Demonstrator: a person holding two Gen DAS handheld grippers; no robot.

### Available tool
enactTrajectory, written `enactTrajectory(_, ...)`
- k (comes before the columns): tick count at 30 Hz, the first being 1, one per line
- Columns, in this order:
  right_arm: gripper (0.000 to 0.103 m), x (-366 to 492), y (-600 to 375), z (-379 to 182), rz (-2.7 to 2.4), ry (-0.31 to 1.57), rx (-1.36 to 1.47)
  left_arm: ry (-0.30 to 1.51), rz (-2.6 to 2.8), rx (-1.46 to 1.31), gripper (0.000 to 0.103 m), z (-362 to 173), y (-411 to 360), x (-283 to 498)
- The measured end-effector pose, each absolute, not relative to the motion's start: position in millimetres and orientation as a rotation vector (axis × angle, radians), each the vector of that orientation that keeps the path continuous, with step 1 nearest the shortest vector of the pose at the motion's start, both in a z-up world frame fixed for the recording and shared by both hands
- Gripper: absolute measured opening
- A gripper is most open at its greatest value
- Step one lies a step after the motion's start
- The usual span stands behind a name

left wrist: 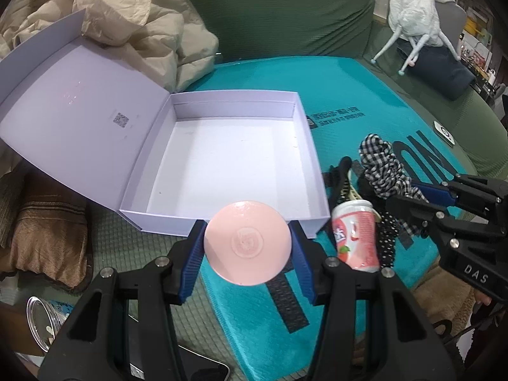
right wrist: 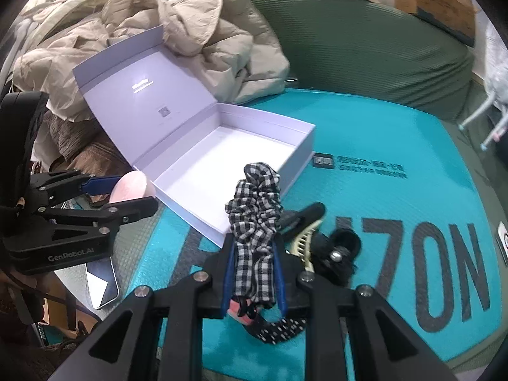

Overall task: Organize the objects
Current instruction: 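Lift the pink compact and gingham scrunchie and carry both into the lavender box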

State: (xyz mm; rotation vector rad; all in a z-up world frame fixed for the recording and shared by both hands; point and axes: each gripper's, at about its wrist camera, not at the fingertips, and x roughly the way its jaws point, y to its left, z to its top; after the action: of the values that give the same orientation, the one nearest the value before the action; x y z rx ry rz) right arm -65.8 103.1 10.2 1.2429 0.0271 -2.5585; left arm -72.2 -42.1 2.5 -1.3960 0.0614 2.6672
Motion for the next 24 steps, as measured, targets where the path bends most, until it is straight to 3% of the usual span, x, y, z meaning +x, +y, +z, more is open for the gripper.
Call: enactTrajectory(24, 0.021, -144.1, 70.0, -4.3, -2.456, 0.064, 1.285, 0.073, 2.630, -1.439, 0.050, -20.0, -70.0, -143.2)
